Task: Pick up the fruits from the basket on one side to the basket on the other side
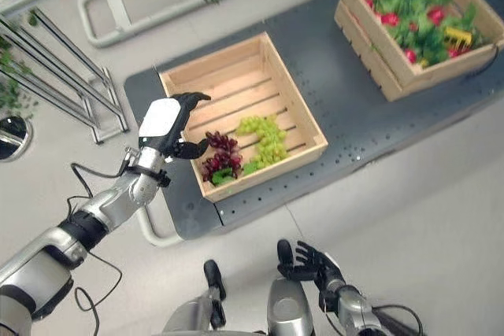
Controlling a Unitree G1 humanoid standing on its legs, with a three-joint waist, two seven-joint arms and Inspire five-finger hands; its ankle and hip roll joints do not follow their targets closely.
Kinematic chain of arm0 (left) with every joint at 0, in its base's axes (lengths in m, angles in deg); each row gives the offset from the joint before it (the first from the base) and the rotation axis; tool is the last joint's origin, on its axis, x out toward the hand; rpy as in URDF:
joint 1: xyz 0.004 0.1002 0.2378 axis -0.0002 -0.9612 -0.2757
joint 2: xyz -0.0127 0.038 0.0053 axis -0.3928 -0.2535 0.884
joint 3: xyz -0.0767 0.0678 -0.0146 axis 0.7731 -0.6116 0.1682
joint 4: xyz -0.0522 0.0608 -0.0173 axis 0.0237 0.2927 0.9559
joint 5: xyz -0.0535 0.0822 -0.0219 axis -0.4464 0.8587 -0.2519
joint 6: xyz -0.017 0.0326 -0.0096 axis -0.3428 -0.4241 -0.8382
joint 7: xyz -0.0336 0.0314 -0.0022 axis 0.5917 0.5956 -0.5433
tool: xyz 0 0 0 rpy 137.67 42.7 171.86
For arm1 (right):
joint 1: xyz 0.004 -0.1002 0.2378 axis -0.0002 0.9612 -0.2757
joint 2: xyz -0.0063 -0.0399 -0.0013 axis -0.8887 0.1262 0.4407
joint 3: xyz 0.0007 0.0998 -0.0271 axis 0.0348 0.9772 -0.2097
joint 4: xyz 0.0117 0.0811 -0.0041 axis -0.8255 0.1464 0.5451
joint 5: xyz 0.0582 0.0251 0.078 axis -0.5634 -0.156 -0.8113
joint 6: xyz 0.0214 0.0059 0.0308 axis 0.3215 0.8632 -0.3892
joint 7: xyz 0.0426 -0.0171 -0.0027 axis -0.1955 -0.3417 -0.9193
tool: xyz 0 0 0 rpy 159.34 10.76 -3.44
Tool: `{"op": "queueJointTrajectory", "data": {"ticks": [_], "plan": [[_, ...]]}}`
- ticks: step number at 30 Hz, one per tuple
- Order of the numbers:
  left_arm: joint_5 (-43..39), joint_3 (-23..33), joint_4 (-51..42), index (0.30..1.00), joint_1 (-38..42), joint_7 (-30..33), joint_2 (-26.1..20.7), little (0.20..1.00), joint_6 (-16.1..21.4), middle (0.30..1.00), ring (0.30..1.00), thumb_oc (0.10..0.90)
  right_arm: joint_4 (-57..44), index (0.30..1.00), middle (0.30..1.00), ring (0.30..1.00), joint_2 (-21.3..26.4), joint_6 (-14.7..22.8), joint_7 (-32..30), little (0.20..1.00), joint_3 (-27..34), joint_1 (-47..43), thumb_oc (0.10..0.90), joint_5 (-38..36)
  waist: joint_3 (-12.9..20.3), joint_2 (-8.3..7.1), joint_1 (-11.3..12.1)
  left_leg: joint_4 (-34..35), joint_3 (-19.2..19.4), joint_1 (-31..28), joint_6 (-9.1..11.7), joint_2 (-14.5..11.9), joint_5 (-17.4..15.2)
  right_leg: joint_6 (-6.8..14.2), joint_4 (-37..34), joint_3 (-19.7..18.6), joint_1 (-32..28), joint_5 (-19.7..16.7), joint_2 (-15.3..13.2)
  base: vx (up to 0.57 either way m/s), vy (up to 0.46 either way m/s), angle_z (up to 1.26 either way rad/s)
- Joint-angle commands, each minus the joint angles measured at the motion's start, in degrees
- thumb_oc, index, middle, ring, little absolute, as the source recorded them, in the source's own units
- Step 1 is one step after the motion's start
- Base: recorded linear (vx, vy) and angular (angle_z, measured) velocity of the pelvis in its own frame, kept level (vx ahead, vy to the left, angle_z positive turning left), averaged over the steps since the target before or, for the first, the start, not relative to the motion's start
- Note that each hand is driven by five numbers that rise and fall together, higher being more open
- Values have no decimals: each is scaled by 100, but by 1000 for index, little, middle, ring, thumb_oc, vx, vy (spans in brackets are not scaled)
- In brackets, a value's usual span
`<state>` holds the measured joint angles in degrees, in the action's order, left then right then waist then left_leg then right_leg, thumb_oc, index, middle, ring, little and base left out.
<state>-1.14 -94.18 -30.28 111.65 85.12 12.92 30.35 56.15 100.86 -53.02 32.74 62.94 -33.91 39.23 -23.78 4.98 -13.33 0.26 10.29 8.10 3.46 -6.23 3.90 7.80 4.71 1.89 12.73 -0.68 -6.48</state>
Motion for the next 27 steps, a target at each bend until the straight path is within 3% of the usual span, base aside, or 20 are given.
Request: {"op": "queueJointTrajectory", "data": {"ticks": [1, 10, 12, 16, 20, 27], "plan": [[192, 135, 227, 900, 834, 500, 24, 900, -97, 900, 900, 800, -276, 900, 900, 900, 188, 355, 241, 900, -316, 225, 800, -411, 131, -340, -48, -885, -38, 535, -41, -46, -109, -445, 710, -204, 618, -165, 122, -68, -20, -1], [-182, -281, 643, 900, 1445, -222, 244, 900, -633, 900, 900, 800, -465, 900, 900, 900, 283, 440, 171, 900, -425, -118, 800, -611, -268, -391, -111, -1221, -25, 1038, -17, -86, -82, -477, 904, -187, 992, -165, 117, -58, -2, 0], [-137, -288, 597, 900, 1512, -451, 218, 900, -904, 900, 900, 800, -537, 900, 900, 900, 320, 419, 138, 900, -416, -130, 800, -620, -333, -386, -119, -1279, -21, 1104, -13, -96, -87, -486, 914, -182, 1017, -150, 112, -37, 7, 1], [151, -404, 495, 900, 1718, -902, 116, 900, -1865, 900, 900, 800, -604, 900, 900, 900, 354, 419, 115, 900, -398, -174, 800, -706, -432, -399, -92, -1376, -69, 1226, -11, -99, -73, -503, 900, -128, 1015, -148, 105, -16, -16, 2], [404, -455, 724, 900, 1889, -1157, 74, 900, -2437, 900, 900, 800, -678, 900, 900, 900, 350, 387, 44, 900, -427, -246, 800, -766, -483, -422, -70, -1404, -100, 1288, -8, -107, -63, -514, 844, -91, 997, -160, 111, -18, -21, 3], [502, -479, 1286, 900, 2092, -1046, 373, 900, -2642, 900, 900, 800, -779, 900, 900, 900, 279, 368, -71, 900, -528, -381, 800, -893, -594, -510, -82, -1475, -120, 1414, 15, -124, -31, -522, 765, -82, 978, -198, 140, -4, -15, 0]]}}
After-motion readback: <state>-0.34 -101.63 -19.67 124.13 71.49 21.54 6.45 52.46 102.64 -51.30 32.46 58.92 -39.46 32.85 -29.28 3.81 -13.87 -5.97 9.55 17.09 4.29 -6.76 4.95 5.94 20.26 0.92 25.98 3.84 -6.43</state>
